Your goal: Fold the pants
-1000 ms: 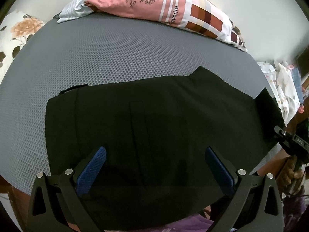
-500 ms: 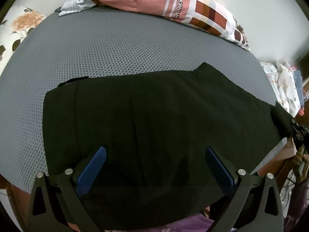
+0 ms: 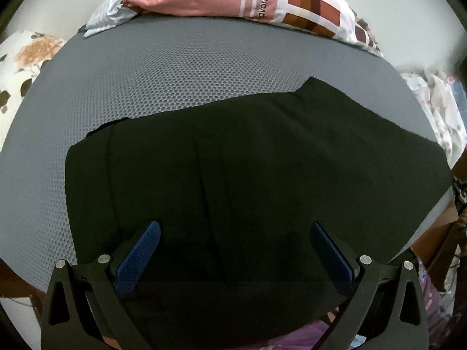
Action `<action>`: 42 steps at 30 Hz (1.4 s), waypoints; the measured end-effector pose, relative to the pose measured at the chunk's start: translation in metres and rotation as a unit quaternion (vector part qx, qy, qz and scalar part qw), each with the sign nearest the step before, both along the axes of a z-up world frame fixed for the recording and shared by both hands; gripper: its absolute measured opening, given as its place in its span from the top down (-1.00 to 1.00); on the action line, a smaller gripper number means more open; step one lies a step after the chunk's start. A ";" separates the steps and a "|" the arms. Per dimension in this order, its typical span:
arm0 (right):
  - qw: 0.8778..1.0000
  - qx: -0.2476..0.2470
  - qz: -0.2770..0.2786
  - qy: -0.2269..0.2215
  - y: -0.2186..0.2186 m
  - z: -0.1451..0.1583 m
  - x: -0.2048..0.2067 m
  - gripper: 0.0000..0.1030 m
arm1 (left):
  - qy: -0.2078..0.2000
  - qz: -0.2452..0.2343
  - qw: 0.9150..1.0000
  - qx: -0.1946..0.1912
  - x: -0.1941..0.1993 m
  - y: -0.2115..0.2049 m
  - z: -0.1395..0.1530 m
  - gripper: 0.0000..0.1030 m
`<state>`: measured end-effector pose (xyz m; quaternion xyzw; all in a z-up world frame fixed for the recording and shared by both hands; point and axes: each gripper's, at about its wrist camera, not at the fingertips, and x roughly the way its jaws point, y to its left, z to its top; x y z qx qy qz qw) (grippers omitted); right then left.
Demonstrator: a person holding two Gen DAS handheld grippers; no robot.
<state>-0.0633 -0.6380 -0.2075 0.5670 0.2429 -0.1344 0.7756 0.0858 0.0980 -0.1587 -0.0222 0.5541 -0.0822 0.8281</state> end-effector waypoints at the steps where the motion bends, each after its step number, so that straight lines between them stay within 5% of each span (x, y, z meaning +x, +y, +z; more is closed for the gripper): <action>1: 1.000 0.010 -0.003 -0.003 -0.001 -0.003 -0.002 0.73 | 0.000 -0.002 1.000 0.002 0.000 0.000 0.000 -0.97; 7: 0.997 0.074 -0.020 -0.015 -0.010 -0.014 -0.004 0.48 | 0.000 0.001 1.000 -0.008 0.000 0.003 0.001 -0.97; 19: 0.998 0.048 -0.007 -0.025 -0.001 0.004 0.028 -0.42 | 0.000 -0.001 1.000 -0.008 0.001 0.004 0.002 -0.97; 24: 0.997 0.053 0.013 -0.049 -0.003 0.005 0.029 -0.46 | 0.001 -0.001 1.000 -0.008 0.001 0.004 0.002 -0.97; 42: 0.993 -0.047 0.103 0.029 0.015 0.022 0.056 -0.42 | 0.000 -0.005 1.000 0.001 0.000 0.002 0.001 -0.97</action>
